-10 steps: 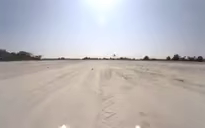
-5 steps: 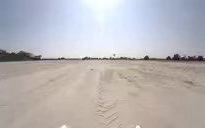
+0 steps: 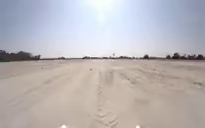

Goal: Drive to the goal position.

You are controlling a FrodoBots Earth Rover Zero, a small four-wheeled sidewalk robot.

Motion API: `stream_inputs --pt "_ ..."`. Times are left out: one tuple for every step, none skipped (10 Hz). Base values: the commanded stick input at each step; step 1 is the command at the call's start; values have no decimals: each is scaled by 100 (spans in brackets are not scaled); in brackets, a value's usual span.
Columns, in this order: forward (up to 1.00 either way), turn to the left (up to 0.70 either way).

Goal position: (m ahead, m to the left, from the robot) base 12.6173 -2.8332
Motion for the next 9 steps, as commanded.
stream_inputs --pt "70 0" --pt "70 0" --pt "70 0" --pt "70 0" --pt "70 0" --pt "70 0" --pt "70 0" --pt "70 0" --pt "70 0"
